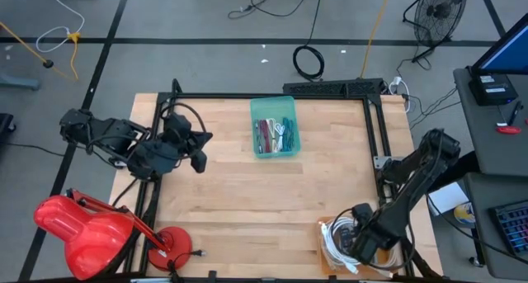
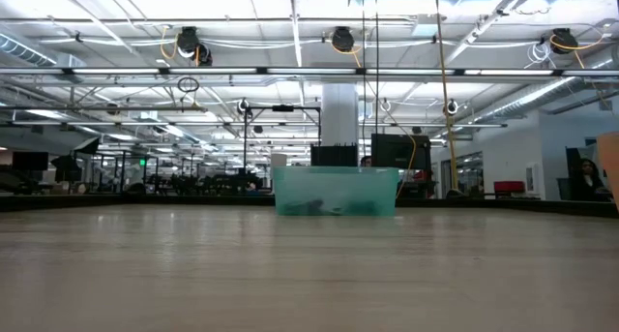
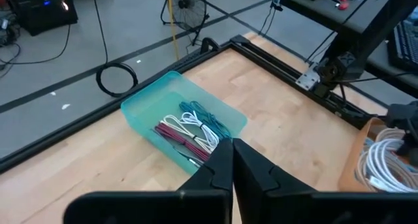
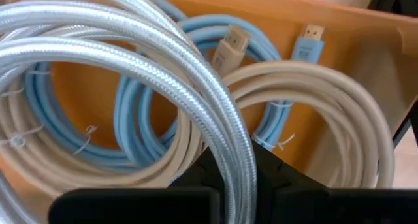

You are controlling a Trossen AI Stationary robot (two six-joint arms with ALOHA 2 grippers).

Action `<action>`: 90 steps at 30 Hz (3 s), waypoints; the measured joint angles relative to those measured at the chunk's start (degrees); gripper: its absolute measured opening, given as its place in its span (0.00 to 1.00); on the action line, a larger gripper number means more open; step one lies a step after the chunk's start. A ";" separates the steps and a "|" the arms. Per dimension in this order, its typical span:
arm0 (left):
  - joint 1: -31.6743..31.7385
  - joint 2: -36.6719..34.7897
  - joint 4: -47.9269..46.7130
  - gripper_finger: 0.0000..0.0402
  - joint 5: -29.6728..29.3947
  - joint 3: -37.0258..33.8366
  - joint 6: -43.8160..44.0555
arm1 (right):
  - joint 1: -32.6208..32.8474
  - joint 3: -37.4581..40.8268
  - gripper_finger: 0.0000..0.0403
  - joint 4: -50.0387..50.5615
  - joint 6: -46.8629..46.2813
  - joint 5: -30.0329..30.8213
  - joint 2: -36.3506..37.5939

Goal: Pick & Place USB Port
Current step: Put the white charger cable into the orange bin, then return to Home Position

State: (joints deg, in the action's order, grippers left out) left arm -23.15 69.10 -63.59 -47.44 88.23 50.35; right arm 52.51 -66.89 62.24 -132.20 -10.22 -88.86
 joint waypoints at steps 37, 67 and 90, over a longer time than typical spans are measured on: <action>-0.60 5.11 0.49 0.03 -0.52 0.00 2.06 | -1.18 0.02 0.28 0.34 2.30 4.04 7.66; 3.41 8.35 32.33 0.01 -1.61 0.04 -3.75 | -11.06 0.14 0.00 -20.99 85.43 47.24 33.03; 4.75 23.18 51.05 0.02 11.72 0.00 2.73 | -3.15 44.02 0.00 -81.45 69.76 3.88 47.39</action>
State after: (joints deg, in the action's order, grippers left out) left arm -18.39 92.28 -12.54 -35.73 88.23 53.09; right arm 49.37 -22.87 -19.21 -62.45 -6.33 -41.47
